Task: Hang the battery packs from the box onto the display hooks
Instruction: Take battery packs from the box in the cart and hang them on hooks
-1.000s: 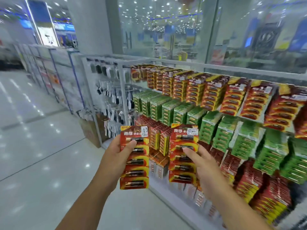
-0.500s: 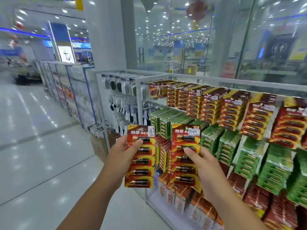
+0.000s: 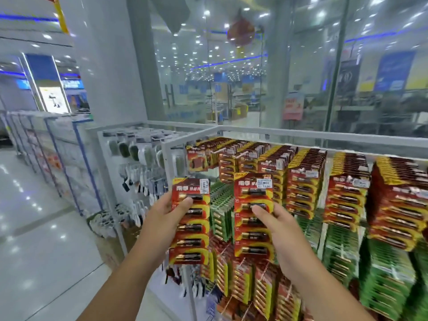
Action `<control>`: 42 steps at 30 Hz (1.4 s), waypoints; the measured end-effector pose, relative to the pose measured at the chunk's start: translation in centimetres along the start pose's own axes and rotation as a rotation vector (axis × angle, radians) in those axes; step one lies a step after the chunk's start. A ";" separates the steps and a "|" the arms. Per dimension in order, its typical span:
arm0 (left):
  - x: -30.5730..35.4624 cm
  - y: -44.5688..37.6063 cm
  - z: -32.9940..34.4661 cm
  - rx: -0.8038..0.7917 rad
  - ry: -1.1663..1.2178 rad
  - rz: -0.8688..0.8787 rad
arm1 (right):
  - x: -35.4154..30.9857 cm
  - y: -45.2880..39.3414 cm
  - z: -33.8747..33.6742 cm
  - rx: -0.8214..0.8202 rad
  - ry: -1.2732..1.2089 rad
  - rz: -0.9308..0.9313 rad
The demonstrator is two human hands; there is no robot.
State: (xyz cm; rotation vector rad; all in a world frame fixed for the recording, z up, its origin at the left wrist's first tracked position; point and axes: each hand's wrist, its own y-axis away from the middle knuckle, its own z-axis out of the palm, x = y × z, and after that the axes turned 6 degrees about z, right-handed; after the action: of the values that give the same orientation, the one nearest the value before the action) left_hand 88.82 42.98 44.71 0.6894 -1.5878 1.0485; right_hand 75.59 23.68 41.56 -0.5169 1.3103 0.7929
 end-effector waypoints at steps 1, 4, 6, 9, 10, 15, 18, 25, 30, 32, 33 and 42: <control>-0.4 -1.6 0.1 -0.011 0.014 -0.003 | 0.0 -1.0 0.4 0.024 0.007 0.008; -2.4 -6.5 0.3 -0.070 0.064 -0.014 | 0.5 -4.7 1.7 0.086 0.009 0.022; -3.9 -9.9 0.5 -0.110 0.084 -0.014 | 0.7 -6.8 3.0 0.136 0.020 0.025; -6.1 -14.5 0.6 -0.181 0.100 -0.017 | 0.7 -9.8 4.8 0.186 0.015 0.008; -6.6 -16.0 0.6 -0.206 0.108 -0.023 | 0.8 -11.0 5.4 0.216 0.015 0.002; -8.6 -22.7 0.8 -0.298 0.114 -0.040 | 0.9 -15.5 7.8 0.313 0.007 -0.011; -9.2 -25.6 1.4 -0.334 0.078 -0.003 | 1.0 -17.3 8.3 0.352 0.023 -0.012; -11.1 -28.8 2.7 -0.327 0.088 -0.021 | 1.8 -20.0 8.4 0.427 0.101 -0.072; -11.9 -30.4 3.4 -0.348 0.131 -0.013 | 2.4 -21.4 8.0 0.410 0.110 -0.060; -12.1 -30.7 3.6 -0.353 0.145 -0.021 | 2.4 -21.8 7.9 0.416 0.081 -0.061; -12.2 -30.8 3.6 -0.357 0.142 -0.028 | 2.4 -22.0 7.8 0.419 0.066 -0.056; -12.6 -31.6 3.1 -0.401 0.208 -0.050 | 2.7 -23.9 7.6 0.458 0.087 -0.047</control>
State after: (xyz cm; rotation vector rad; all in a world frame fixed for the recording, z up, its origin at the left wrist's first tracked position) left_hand 117.68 25.09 41.26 0.3336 -1.5284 0.7086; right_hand 98.84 14.53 38.23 -0.2156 1.4996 0.4135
